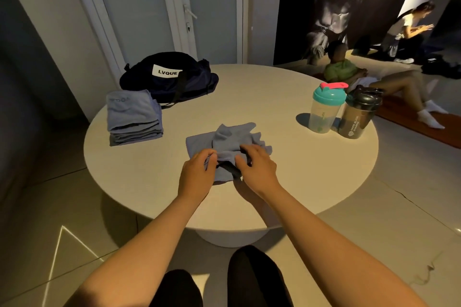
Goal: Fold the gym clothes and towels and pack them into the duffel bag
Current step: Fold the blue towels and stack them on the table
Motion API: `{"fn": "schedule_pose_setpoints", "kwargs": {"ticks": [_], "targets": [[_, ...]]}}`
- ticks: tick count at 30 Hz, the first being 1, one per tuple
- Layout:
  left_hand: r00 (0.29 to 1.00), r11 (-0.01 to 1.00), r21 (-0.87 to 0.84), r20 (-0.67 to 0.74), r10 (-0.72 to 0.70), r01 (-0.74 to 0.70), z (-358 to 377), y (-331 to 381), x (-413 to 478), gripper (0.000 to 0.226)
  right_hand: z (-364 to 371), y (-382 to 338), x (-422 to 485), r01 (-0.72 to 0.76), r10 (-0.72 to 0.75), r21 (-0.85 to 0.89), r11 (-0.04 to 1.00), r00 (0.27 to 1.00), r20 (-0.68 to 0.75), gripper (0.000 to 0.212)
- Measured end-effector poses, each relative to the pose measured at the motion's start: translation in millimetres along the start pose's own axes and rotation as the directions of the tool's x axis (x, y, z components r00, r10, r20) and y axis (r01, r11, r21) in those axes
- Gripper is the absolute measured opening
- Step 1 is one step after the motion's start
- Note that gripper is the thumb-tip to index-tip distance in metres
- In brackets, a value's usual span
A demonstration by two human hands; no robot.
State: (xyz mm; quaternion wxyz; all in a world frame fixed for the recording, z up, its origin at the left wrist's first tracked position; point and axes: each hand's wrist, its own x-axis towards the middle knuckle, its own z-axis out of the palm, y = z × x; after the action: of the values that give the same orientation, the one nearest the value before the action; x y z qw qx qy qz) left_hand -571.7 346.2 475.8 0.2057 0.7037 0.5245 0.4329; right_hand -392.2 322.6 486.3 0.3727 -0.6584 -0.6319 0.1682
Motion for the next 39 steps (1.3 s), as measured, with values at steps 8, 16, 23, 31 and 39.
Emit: {"fn": "schedule_pose_setpoints", "kwargs": {"ticks": [8,16,23,31,39], "targets": [[0.999,0.994,0.094,0.014,0.048,-0.049,-3,-6,-13,0.022,23,9,-27,0.159,-0.149,0.177,0.971,0.987,-0.067,0.043],[0.968,0.889,0.404,0.207,0.142,-0.217,9,-11,-13,0.047,10,0,-37,-0.002,0.002,0.001,1.000,0.922,-0.387,0.041],[0.990,0.825,0.549,0.121,0.078,-0.132,10,-3,-21,0.048,23,3,-35,0.071,-0.087,-0.319,0.945,0.996,-0.036,0.045],[0.994,0.894,0.436,0.023,0.105,-0.105,3,-4,-27,0.034,16,-3,-39,0.086,-0.168,-0.316,0.945,0.956,-0.241,0.038],[0.996,0.816,0.573,-0.074,-0.041,0.076,1,1,-27,0.043,21,4,-38,-0.073,0.032,-0.310,0.948,0.990,-0.135,0.057]]}}
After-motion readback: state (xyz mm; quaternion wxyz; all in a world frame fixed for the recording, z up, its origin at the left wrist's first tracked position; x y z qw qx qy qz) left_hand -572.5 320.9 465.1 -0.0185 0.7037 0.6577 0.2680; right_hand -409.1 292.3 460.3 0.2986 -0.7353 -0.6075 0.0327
